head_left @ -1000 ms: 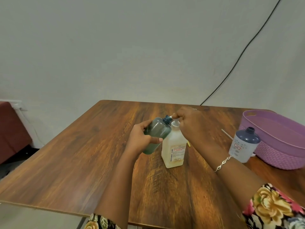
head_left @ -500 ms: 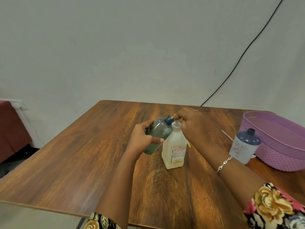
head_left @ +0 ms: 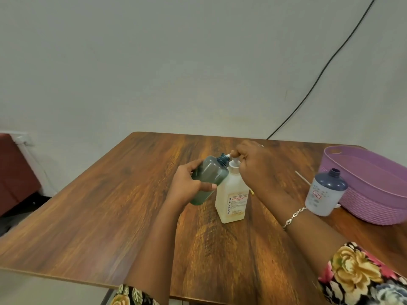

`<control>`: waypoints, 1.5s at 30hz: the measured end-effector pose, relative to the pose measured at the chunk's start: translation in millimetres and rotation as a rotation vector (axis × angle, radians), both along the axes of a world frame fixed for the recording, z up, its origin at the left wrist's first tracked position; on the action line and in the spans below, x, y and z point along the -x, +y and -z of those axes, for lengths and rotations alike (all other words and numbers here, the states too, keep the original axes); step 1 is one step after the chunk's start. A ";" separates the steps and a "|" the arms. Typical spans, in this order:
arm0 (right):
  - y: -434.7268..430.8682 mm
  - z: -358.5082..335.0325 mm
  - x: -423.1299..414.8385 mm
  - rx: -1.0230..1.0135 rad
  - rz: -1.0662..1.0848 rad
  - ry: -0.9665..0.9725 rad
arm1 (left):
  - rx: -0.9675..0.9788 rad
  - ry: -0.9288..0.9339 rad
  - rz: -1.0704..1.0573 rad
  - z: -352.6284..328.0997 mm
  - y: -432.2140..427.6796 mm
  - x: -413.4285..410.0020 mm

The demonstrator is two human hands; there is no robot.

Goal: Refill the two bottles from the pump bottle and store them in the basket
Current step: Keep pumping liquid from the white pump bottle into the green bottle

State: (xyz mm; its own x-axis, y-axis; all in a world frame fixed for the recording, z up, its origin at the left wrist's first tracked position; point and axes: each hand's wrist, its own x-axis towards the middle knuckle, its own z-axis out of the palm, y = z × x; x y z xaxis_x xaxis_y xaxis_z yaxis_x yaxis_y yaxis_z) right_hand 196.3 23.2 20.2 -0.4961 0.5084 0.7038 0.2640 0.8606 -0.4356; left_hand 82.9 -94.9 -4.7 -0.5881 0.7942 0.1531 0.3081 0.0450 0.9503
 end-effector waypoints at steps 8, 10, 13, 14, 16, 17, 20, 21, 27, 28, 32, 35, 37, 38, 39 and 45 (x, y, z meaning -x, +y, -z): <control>0.6 -1.8 2.1 -0.038 0.025 0.059 | -0.028 -0.002 0.005 -4.4 -1.6 2.3; 3.2 7.3 7.7 -0.078 0.047 0.038 | -0.025 -0.006 0.002 -2.3 -1.2 2.3; 8.5 10.8 11.9 -0.081 0.068 0.018 | -0.022 -0.026 0.003 -0.3 -1.8 2.1; 8.0 10.3 11.6 -0.084 0.061 0.023 | -0.021 -0.027 0.003 0.0 -1.8 2.4; 5.6 8.1 8.0 -0.064 0.026 0.055 | -0.018 -0.022 0.008 -0.5 -1.9 2.3; 6.0 5.1 5.7 -0.036 0.007 0.073 | -0.019 -0.022 0.010 -1.6 -1.7 2.4; 10.9 -5.7 3.1 0.018 -0.030 0.104 | -0.025 -0.020 0.017 -4.8 -1.5 3.3; 10.4 -5.0 4.3 0.018 -0.029 0.123 | -0.026 -0.024 0.018 -4.6 -0.9 4.0; 6.7 16.3 13.5 -0.173 0.068 0.122 | -0.017 -0.033 0.010 1.5 2.2 4.8; 7.4 16.2 12.8 -0.173 0.058 0.129 | -0.017 -0.029 0.014 1.3 1.9 4.5; 4.7 13.4 7.5 -0.130 0.000 0.187 | -0.024 -0.044 0.025 -1.0 0.3 2.7; 7.6 5.0 4.8 -0.143 -0.015 0.182 | -0.032 -0.040 0.025 -3.5 0.4 3.4; 6.8 4.4 7.8 -0.157 0.009 0.190 | -0.034 -0.023 0.025 -4.1 0.7 4.7; 4.8 6.9 10.4 -0.172 0.036 0.189 | -0.034 -0.017 0.027 -4.0 1.1 5.0; 3.2 10.6 13.6 -0.192 0.071 0.189 | -0.034 -0.013 0.027 -3.5 1.4 5.2; 6.4 17.7 20.2 -0.202 0.117 0.184 | -0.024 -0.009 0.020 -1.5 3.3 4.2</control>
